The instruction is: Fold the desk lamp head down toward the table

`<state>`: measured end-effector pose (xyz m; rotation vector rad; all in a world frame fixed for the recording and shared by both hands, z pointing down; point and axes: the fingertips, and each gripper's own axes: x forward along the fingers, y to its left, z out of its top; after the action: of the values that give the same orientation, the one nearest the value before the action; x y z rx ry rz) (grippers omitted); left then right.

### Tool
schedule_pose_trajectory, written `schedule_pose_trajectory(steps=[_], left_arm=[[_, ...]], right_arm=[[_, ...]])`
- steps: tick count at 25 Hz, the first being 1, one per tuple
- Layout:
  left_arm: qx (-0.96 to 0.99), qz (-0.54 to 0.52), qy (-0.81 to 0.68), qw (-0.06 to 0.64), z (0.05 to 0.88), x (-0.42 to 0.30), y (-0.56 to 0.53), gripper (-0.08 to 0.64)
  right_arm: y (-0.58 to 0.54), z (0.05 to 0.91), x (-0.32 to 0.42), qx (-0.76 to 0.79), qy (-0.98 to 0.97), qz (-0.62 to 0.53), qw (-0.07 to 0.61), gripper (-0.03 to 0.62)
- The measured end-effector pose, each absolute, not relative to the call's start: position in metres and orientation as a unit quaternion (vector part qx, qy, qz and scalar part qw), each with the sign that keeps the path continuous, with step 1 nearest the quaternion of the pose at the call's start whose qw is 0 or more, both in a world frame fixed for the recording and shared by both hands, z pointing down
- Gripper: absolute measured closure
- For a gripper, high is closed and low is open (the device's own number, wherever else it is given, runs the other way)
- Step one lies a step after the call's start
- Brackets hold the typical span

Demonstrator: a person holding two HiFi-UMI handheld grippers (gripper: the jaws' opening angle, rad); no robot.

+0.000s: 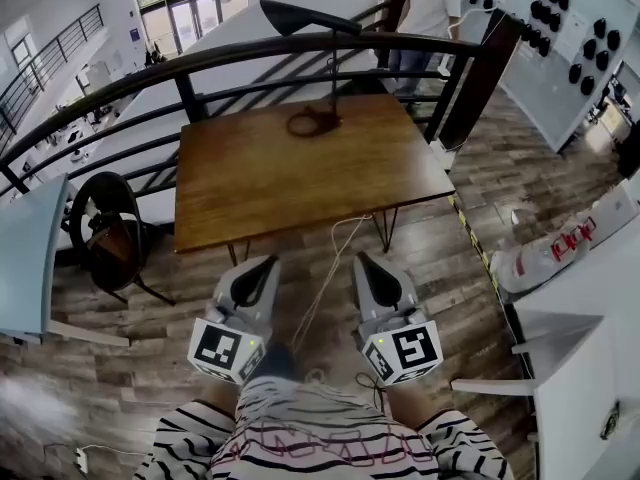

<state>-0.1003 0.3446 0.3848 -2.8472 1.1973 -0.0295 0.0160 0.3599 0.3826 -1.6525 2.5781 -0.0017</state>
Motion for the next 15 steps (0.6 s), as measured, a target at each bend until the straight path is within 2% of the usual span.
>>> schedule_pose_trajectory(steps=[11,13,15], left_arm=[[-0.925,-0.017,0.377,0.033,0.390,-0.089,0.295,0.557],[-0.927,-0.013,0.374,0.033,0.390,-0.091,0.277,0.489],[-0.928,-0.011,0.370,0.034,0.390,-0.091,0.257,0.485]], right_arm=[[0.309,0.383,0.030,-0.548,0.835,0.002,0.056,0.571],[0.293,0.383,0.029,-0.550,0.833,0.004,0.057,0.565],[0.275,0.382,0.029,-0.552,0.832,0.006,0.056,0.555]])
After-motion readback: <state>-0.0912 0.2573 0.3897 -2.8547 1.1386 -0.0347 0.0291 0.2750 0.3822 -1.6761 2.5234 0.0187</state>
